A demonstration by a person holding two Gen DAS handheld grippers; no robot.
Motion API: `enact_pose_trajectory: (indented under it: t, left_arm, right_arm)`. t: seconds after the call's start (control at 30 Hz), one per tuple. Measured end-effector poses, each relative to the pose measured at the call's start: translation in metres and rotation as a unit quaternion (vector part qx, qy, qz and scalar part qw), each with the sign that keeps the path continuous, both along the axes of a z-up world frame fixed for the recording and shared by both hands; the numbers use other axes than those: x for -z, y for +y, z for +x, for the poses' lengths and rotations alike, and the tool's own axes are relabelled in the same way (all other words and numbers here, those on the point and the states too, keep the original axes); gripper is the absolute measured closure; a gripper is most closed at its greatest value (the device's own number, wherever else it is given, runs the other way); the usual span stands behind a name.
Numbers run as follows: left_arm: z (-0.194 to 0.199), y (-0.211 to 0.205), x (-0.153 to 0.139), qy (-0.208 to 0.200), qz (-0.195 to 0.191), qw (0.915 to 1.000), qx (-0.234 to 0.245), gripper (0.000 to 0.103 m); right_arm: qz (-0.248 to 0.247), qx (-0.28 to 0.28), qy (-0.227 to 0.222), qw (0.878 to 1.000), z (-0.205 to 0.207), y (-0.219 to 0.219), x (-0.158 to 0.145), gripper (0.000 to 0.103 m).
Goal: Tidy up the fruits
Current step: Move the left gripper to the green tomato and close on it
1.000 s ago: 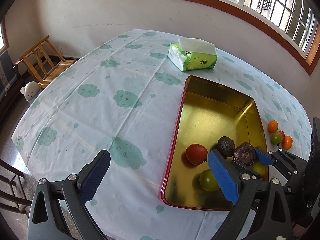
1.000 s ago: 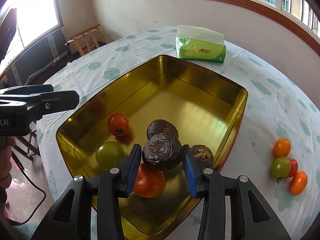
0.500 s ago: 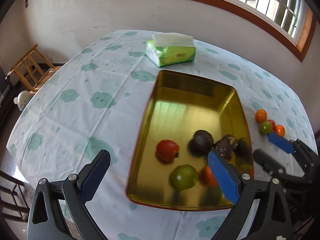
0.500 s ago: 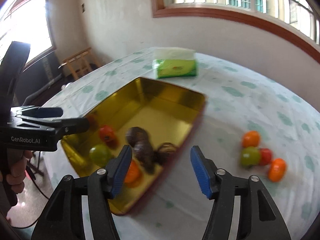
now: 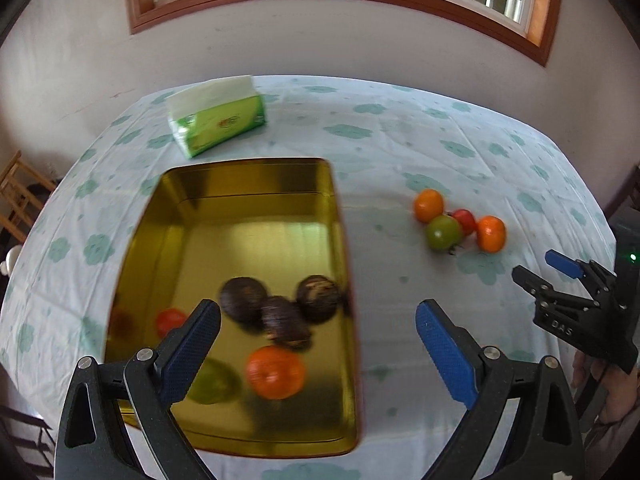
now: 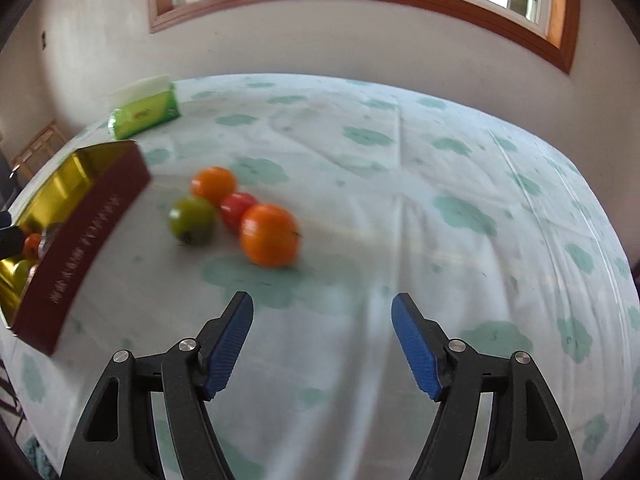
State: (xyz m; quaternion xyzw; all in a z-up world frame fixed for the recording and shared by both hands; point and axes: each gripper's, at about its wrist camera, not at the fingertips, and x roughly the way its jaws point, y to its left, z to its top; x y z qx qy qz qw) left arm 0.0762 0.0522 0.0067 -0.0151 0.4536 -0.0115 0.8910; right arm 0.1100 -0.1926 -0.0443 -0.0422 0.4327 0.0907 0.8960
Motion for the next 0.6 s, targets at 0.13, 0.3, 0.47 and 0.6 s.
enact_pose_trajectory:
  t: [0.13,0.3,0.47,0.6]
  left_arm:
    - [0.009,-0.024,0.006,0.005,0.004,0.9999,0.014,0.006]
    - [0.02,-0.047,0.006,-0.001,0.006,0.9996,0.027,0.008]
    - [0.032,-0.068,0.007,-0.01,0.013,0.9989,0.044,0.01]
    - [0.043,-0.081,0.017,0.001,0.016,0.9983,0.055,0.022]
  right_arm:
    - [-0.007,0.018,0.006,1.0,0.006,-0.018,0.009,0.023]
    - [-0.009,0.023,0.012,1.0,0.018,-0.031,0.017,0.017]
    - [0.003,0.026,0.025,0.999,0.025,-0.039,0.021,0.007]
    - [0.002,0.025,0.027,0.999,0.026,-0.039,0.022,0.003]
